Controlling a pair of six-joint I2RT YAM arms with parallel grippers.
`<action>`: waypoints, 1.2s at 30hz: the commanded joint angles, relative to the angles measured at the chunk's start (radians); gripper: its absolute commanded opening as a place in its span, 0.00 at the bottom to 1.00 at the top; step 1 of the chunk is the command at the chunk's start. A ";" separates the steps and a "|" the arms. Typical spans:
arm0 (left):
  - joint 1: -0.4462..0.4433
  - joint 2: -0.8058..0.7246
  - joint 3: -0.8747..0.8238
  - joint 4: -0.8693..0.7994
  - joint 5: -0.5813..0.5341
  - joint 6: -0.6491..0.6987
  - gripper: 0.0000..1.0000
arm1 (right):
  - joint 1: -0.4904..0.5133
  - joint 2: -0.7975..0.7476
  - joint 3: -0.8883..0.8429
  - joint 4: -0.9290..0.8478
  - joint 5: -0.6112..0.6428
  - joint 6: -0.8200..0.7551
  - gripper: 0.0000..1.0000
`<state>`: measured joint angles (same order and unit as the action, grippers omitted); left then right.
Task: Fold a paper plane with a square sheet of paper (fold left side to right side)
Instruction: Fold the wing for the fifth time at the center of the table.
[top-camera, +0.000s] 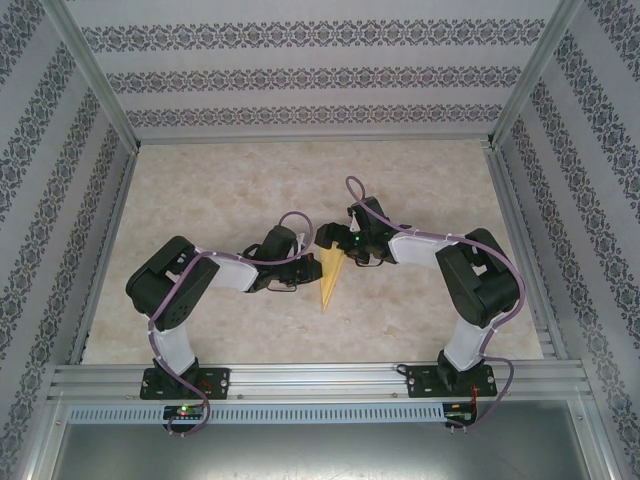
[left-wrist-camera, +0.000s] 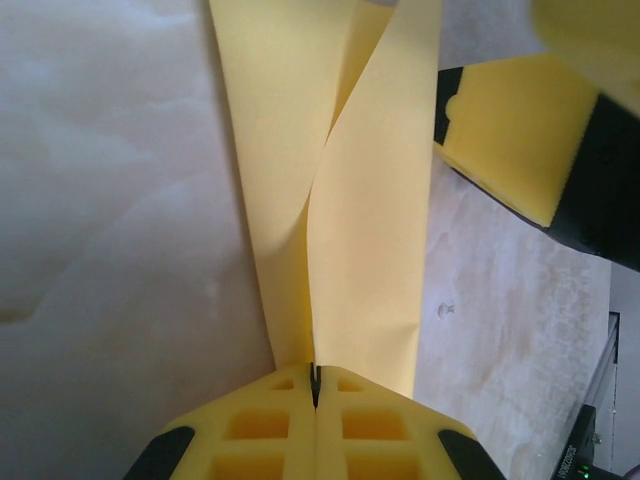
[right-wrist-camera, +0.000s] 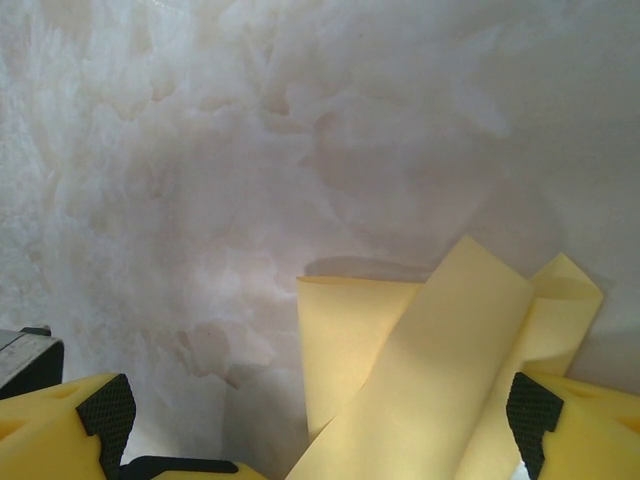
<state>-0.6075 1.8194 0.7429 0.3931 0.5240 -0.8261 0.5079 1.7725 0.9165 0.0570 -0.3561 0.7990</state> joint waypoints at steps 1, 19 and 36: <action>0.012 0.018 0.008 0.009 0.012 0.022 0.00 | 0.021 0.027 0.010 -0.045 -0.009 -0.017 0.98; 0.009 -0.006 0.006 0.041 0.047 0.031 0.00 | 0.024 0.027 0.009 -0.029 -0.019 -0.020 0.98; 0.006 0.053 0.032 0.003 0.042 0.040 0.00 | -0.012 -0.208 -0.054 -0.071 0.071 -0.080 0.90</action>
<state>-0.6064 1.8423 0.7589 0.4015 0.5655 -0.8150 0.5060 1.6279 0.8742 0.0238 -0.3252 0.7578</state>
